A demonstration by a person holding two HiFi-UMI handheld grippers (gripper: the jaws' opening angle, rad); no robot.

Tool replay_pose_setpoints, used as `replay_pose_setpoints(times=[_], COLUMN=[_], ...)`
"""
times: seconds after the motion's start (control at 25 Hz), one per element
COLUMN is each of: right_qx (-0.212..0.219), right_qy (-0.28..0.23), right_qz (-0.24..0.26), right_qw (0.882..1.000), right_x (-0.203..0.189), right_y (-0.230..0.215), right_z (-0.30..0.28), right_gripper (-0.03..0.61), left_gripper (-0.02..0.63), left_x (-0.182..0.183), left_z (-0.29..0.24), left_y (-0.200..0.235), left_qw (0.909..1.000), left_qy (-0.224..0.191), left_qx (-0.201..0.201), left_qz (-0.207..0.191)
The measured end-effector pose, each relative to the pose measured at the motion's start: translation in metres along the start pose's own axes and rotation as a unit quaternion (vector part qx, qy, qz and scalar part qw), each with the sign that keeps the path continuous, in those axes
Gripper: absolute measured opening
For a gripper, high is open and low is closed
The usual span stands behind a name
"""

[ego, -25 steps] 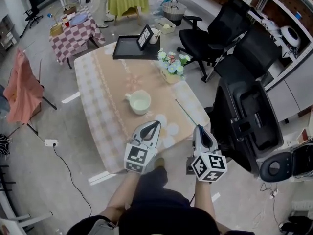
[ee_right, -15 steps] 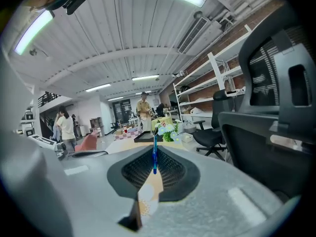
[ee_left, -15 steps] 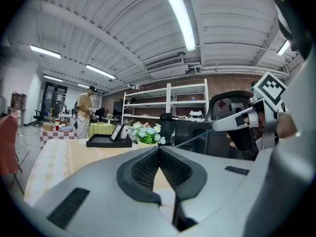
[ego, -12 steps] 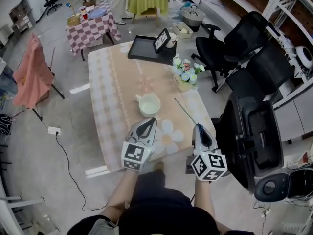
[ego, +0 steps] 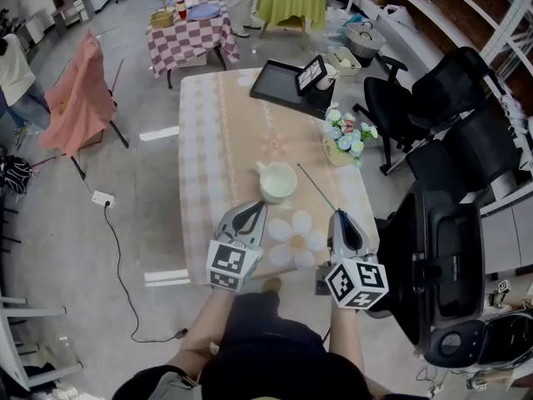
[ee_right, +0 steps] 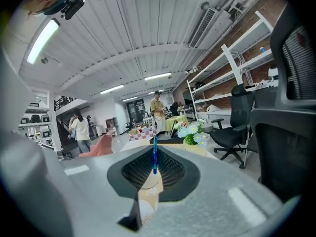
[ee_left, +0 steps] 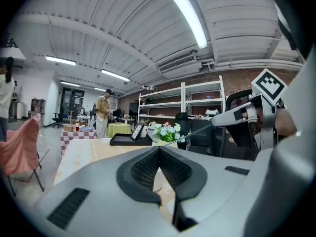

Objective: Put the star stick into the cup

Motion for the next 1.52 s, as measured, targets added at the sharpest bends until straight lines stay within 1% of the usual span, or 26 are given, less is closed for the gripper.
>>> replay_pose_setpoints(times=[0.48,0.64,0.84,1.08,1.24,1.52], right_qx=[0.04,0.051,0.061,0.064,0.062,0.057], right_qy=[0.017,0.022,0.034,0.051,0.059,0.077], right_qz=[0.013,0.014,0.013,0.01,0.008,0.007], right_qw=[0.999,0.998,0.997,0.997,0.996,0.995], right_x=[-0.001,-0.004,-0.012,-0.021,-0.025,-0.031], right_y=[0.016,0.019,0.017,0.016,0.013,0.006], right_z=[-0.019,-0.024,-0.029,-0.034,-0.037,-0.047], right_gripper=[0.02,0.02,0.02,0.02,0.02,0.02], left_gripper=[0.011,0.011,0.012,0.011,0.011,0.011], left_x=[-0.008,-0.015,-0.015,-0.025,-0.029,-0.037], left_z=[0.011,0.013,0.015,0.013,0.01,0.011], left_y=[0.023,0.028,0.031,0.031,0.028,0.036], left_qw=[0.9986,0.9981,0.9974,0.9971,0.9972,0.996], left_qy=[0.003,0.007,0.01,0.017,0.027,0.031], left_qx=[0.048,0.057,0.068,0.066,0.063,0.075], left_qz=[0.02,0.022,0.022,0.032,0.031,0.037])
Point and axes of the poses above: the fingertips, and each gripper's own axes: z backward along the fingers, y to its left, x out of its top, the point moved 5 cm from there along z, backward along the fingers, and after that the axes turned 10 degrees about x, right-handed, at the moved point
